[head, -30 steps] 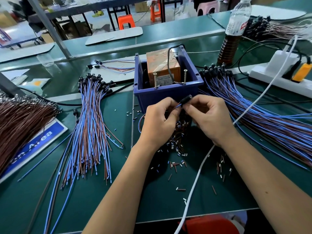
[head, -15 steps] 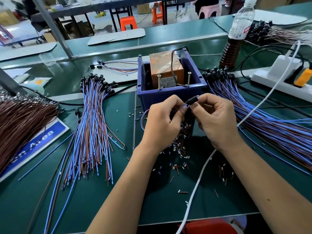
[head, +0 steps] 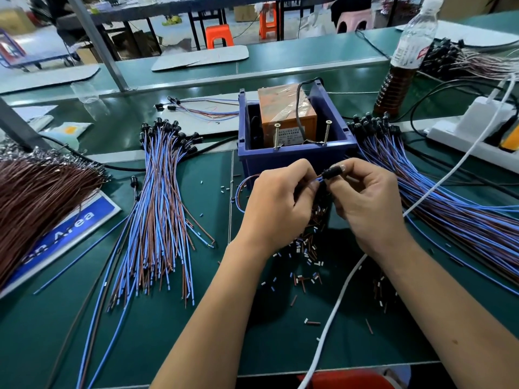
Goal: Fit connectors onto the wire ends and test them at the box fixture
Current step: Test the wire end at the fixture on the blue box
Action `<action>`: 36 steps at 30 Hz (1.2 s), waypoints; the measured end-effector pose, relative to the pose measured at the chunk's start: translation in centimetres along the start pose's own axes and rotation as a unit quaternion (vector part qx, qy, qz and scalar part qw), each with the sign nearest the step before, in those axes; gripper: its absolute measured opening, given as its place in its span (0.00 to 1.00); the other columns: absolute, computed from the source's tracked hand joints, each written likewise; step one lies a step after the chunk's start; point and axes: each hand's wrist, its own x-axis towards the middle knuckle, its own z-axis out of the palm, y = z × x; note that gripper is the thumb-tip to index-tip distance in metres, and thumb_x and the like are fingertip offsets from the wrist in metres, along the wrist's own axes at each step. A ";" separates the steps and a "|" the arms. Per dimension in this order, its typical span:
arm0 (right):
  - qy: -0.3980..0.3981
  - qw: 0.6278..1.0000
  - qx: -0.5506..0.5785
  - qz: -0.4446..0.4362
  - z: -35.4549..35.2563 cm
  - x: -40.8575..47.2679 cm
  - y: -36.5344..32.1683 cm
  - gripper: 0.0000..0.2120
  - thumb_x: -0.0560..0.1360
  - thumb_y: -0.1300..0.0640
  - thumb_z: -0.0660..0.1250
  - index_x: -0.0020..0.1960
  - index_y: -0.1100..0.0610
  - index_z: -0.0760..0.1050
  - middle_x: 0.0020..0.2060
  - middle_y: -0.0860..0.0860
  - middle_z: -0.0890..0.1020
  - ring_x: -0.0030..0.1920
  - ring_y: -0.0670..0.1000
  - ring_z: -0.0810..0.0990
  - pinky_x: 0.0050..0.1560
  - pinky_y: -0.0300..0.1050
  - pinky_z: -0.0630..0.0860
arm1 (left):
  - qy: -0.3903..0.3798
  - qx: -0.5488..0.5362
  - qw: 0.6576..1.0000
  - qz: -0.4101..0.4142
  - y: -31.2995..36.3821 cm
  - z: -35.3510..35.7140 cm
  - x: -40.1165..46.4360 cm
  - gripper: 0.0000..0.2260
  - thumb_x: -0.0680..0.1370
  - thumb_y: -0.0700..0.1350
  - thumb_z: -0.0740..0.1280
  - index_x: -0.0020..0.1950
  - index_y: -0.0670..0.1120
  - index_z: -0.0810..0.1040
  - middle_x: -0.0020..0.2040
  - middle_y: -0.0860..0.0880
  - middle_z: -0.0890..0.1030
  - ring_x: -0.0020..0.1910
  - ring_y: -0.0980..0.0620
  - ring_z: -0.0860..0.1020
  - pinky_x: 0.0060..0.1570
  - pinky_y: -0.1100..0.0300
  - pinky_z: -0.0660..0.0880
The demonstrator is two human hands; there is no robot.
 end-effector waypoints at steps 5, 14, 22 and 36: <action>0.075 0.994 0.066 0.038 -0.7 0.8 0.5 0.11 0.79 0.61 0.69 0.40 0.51 0.80 0.29 0.48 0.75 0.27 0.45 0.69 0.25 0.36 0.65 | 0.000 -0.002 1.000 -0.016 -0.8 -0.6 -0.3 0.07 0.76 0.36 0.69 0.39 0.43 0.75 0.29 0.54 0.71 0.29 0.53 0.68 0.31 0.57 0.65; -0.011 0.986 0.113 0.124 0.3 0.3 0.8 0.03 0.77 0.58 0.74 0.48 0.51 0.86 0.36 0.51 0.82 0.26 0.45 0.72 0.22 0.35 0.63 | 0.123 -0.166 0.973 -0.104 0.0 1.0 -0.4 0.07 0.80 0.39 0.68 0.42 0.44 0.80 0.33 0.51 0.82 0.32 0.48 0.79 0.34 0.53 0.76; 0.037 0.980 0.164 0.108 1.6 0.1 0.5 0.05 0.69 0.55 0.76 0.44 0.49 0.88 0.31 0.50 0.83 0.25 0.44 0.70 0.21 0.35 0.61 | 0.153 -0.167 0.968 -0.104 0.3 2.3 -0.8 0.06 0.81 0.40 0.69 0.44 0.43 0.82 0.36 0.49 0.83 0.36 0.45 0.81 0.37 0.45 0.78; 0.186 0.978 -0.065 -0.072 0.7 2.0 0.6 0.03 0.80 0.60 0.73 0.52 0.59 0.83 0.38 0.51 0.86 0.33 0.46 0.82 0.36 0.43 0.78 | 0.416 -0.092 0.896 -0.129 -0.2 1.0 0.0 0.05 0.80 0.42 0.72 0.47 0.40 0.83 0.39 0.49 0.84 0.37 0.52 0.80 0.41 0.59 0.76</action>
